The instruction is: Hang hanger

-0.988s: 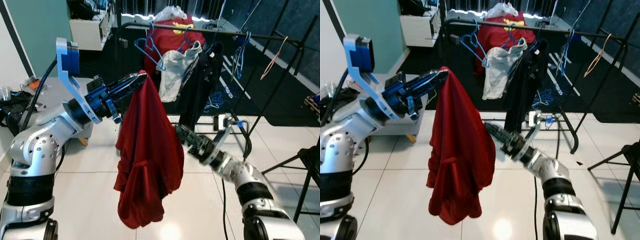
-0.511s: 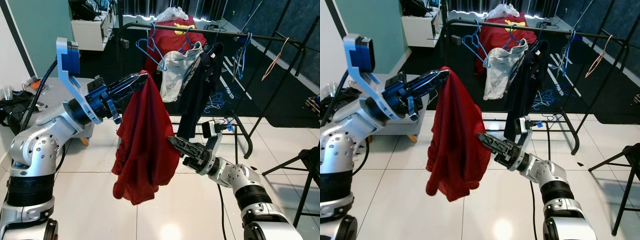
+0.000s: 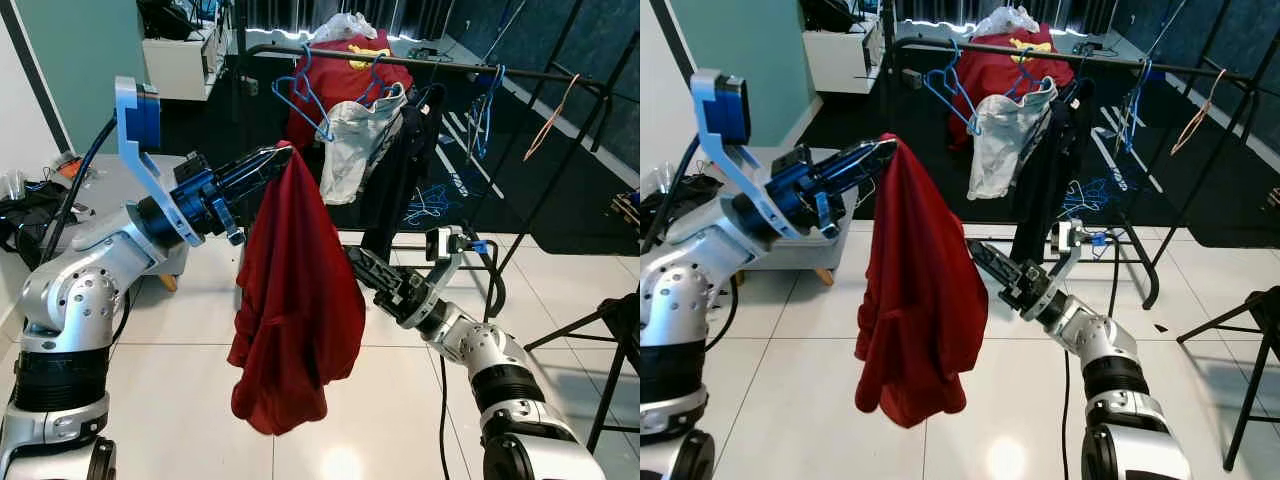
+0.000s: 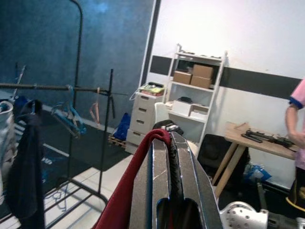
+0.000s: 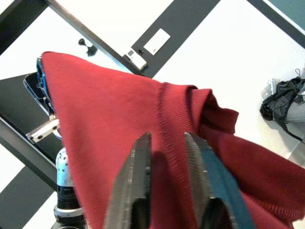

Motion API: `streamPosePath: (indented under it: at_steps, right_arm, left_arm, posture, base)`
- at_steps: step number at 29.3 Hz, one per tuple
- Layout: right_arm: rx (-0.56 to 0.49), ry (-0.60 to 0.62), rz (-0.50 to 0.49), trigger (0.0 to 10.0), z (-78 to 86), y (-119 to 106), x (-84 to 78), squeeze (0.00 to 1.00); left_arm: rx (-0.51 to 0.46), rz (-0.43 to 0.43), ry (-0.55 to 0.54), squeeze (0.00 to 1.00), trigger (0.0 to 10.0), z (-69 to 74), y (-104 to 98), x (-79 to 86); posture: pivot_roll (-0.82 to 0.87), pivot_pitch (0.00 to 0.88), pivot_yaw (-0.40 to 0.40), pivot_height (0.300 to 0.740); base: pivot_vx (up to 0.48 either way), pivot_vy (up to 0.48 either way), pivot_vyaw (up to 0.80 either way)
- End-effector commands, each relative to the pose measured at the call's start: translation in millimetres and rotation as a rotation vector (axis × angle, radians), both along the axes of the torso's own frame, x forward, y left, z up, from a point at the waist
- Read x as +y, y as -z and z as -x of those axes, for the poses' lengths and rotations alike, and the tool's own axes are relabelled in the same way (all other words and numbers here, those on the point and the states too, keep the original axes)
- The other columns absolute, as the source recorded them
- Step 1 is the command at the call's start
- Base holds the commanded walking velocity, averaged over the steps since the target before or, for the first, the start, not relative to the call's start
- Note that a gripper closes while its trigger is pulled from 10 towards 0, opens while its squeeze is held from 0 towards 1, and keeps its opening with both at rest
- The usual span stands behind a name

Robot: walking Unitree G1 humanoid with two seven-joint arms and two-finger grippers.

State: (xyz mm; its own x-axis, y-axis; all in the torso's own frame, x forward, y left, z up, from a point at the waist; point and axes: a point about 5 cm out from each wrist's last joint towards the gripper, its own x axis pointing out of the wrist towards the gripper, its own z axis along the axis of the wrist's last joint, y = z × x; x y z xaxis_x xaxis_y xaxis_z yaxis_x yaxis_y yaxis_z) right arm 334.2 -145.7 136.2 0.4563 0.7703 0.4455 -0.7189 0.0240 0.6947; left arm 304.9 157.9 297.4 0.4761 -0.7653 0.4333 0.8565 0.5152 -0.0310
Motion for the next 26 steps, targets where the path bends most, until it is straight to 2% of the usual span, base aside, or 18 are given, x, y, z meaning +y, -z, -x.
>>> streamPosePath:
  at_steps: [1, 14, 15, 16, 20, 21, 22, 23, 24, 26]
  right_arm:
    - [-0.004, 0.015, -0.029, 0.0, 0.5, -2, -1.8, 0.00]
    - [-0.003, 0.014, -0.022, 0.0, 1.3, -2, -1.7, 0.00]
    - [-0.006, 0.027, -0.009, 5.8, 0.3, -1, -1.2, 0.00]
    - [-0.007, 0.036, 0.000, 10.0, -0.2, -1, -0.9, 0.00]
    - [0.005, 0.092, 0.002, 10.0, -4.0, 0, -2.0, 0.00]
    - [0.014, 0.143, -0.014, 10.0, -7.6, -2, -4.9, 0.34]
    - [0.014, 0.143, -0.014, 10.0, -7.6, -2, -4.9, 0.34]
    - [0.020, 0.206, -0.034, 10.0, -11.8, -4, -9.6, 0.76]
    - [0.021, 0.250, -0.056, 10.0, -14.7, -7, -14.1, 1.00]
    - [0.019, 0.276, -0.069, 10.0, -16.2, -9, -17.3, 1.00]
  left_arm:
    - [-0.020, 0.003, -0.036, 0.00, 0.0, -3.9, -4, 2.2]
    - [-0.017, 0.012, -0.057, 0.00, 0.0, -6.5, -4, 3.7]
    - [-0.018, 0.016, -0.057, 0.00, 0.0, -6.2, -4, 3.7]
    - [-0.019, 0.019, -0.056, 0.00, 0.0, -6.0, -4, 3.8]
    - [-0.023, 0.020, -0.042, 0.00, 0.0, -4.5, -5, 3.1]
    - [-0.025, 0.018, -0.035, 0.00, 0.0, -3.9, -4, 2.7]
    - [-0.025, 0.018, -0.035, 0.00, 0.0, -3.9, -4, 2.7]
    - [-0.025, 0.016, -0.032, 0.00, 0.0, -3.5, -3, 2.4]
    - [-0.025, 0.014, -0.031, 0.00, 0.0, -3.7, -3, 2.1]
    - [-0.026, 0.013, -0.030, 0.00, 0.0, -3.9, -3, 2.0]
  posture:
    - [-0.04, 0.038, -0.066, 0.740]
    - [-0.04, 0.041, -0.072, 0.740]
    - [-0.04, 0.041, -0.072, 0.740]
    - [-0.04, 0.041, -0.072, 0.740]
    - [-0.04, 0.042, -0.074, 0.740]
    - [-0.04, 0.042, -0.074, 0.740]
    - [-0.04, 0.042, -0.074, 0.740]
    - [-0.04, 0.042, -0.073, 0.740]
    - [-0.04, 0.041, -0.072, 0.740]
    - [-0.04, 0.041, -0.072, 0.740]
  base:
    - [0.000, 0.000, 0.00]
    - [0.000, 0.000, 0.00]
    - [0.000, 0.000, 0.00]
    - [0.000, 0.000, 0.00]
    - [0.000, 0.000, 0.00]
    - [0.000, 0.000, 0.00]
    - [0.000, 0.000, 0.00]
    - [0.000, 0.000, 0.00]
    - [0.000, 0.000, 0.00]
    - [0.000, 0.000, 0.00]
